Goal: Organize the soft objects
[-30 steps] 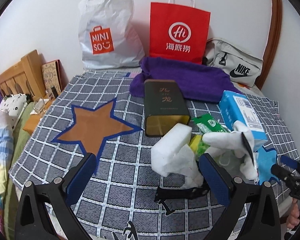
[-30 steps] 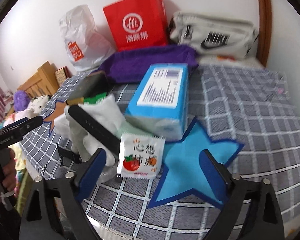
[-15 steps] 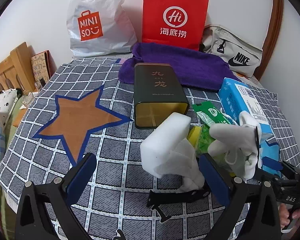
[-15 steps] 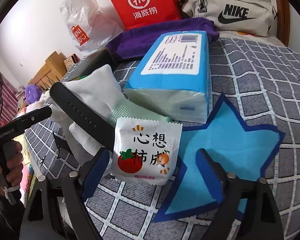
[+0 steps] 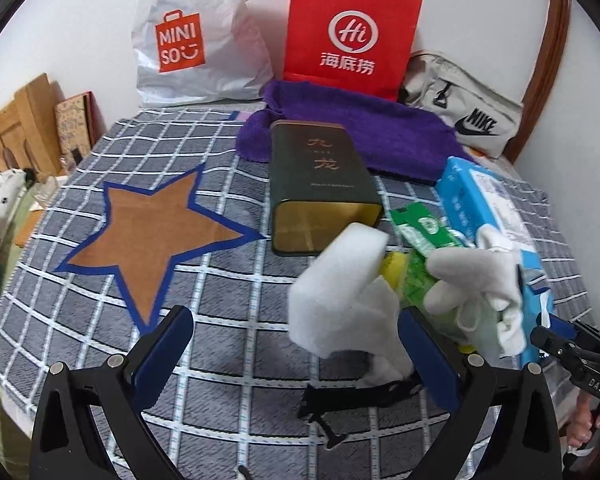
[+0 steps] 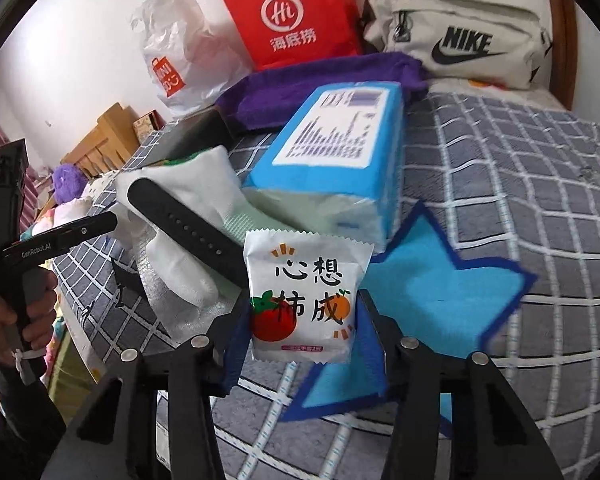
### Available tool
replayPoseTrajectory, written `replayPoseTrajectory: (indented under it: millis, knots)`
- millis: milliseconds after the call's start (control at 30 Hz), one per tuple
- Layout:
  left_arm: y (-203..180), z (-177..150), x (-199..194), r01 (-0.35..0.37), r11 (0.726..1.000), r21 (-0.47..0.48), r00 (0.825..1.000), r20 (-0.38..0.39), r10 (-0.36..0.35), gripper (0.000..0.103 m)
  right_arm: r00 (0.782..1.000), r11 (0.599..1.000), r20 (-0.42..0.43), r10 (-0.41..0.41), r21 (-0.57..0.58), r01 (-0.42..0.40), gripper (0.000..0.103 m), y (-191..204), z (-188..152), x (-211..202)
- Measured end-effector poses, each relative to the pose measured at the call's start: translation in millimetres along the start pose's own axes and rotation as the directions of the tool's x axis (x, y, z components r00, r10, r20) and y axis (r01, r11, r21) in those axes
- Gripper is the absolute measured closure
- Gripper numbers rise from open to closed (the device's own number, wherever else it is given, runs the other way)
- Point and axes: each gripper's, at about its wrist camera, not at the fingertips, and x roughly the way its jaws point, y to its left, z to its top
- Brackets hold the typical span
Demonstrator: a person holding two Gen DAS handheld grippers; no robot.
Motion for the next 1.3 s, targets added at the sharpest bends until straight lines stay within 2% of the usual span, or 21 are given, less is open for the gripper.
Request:
replayPoseTrajectory:
  millis: [67, 300, 433, 500, 533, 733, 1033, 1100, 1167, 1267, 1300]
  knots:
    - [-2.8, -0.2, 1.3, 0.015, 1.000, 0.008, 1.000, 0.001, -0.015, 0.000, 1.000, 1.000, 0.008, -0.014, 0.010, 0.014, 0.054, -4.9, 0.7, -4.5]
    - [-13.7, -2.5, 15.1, 0.002, 0.999, 0.047, 1.000, -0.029, -0.001, 0.001, 1.000, 0.999, -0.016, -0.027, 0.027, 0.027, 0.054, -12.3, -2.0, 2.5]
    - [-10.7, -2.7, 18.7, 0.003, 0.999, 0.035, 0.999, -0.034, -0.002, 0.014, 0.999, 0.999, -0.021, -0.026, 0.024, 0.027, 0.054, -10.9, -1.7, 5.4]
    - [-5.6, -2.1, 19.1, 0.003, 1.000, 0.020, 0.999, -0.040, -0.002, 0.025, 0.999, 0.999, -0.027, -0.026, 0.023, 0.027, 0.054, -11.6, -2.0, 6.7]
    - [-3.2, -1.6, 19.2, 0.003, 1.000, 0.015, 0.999, -0.044, -0.003, 0.027, 0.999, 0.999, -0.030, -0.029, 0.023, 0.029, 0.054, -11.6, -1.9, 7.3]
    - [7.4, 1.2, 15.2, 0.034, 0.999, -0.015, 0.999, -0.038, -0.034, 0.027, 0.999, 0.999, -0.040, -0.024, 0.030, 0.025, 0.054, -12.1, -1.3, 11.0]
    - [-12.5, -8.3, 15.3, 0.100, 0.994, 0.033, 0.990, -0.099, -0.096, 0.029, 0.999, 0.999, -0.043, -0.019, 0.032, 0.020, 0.053, -12.8, 0.1, 13.4]
    - [-19.0, -10.6, 19.6, 0.088, 0.995, 0.055, 0.991, -0.110, -0.081, 0.048, 0.999, 0.999, -0.046, -0.018, 0.033, 0.019, 0.053, -13.0, -0.8, 14.5]
    - [-20.9, -12.2, 21.9, 0.047, 0.997, 0.062, 0.993, -0.108, -0.040, 0.055, 0.999, 0.999, -0.048, -0.024, 0.031, 0.026, 0.053, -13.4, -1.9, 14.1]
    - [-16.7, -11.2, 17.4, 0.036, 0.997, 0.063, 0.995, -0.100, -0.029, 0.075, 0.999, 0.999, -0.044, -0.022, 0.033, 0.024, 0.053, -13.3, -2.6, 12.2]
    - [-14.1, -10.4, 14.8, 0.041, 0.998, 0.055, 0.995, -0.097, -0.035, 0.078, 0.999, 0.999, -0.043, -0.022, 0.034, 0.023, 0.053, -13.2, -2.3, 11.8]
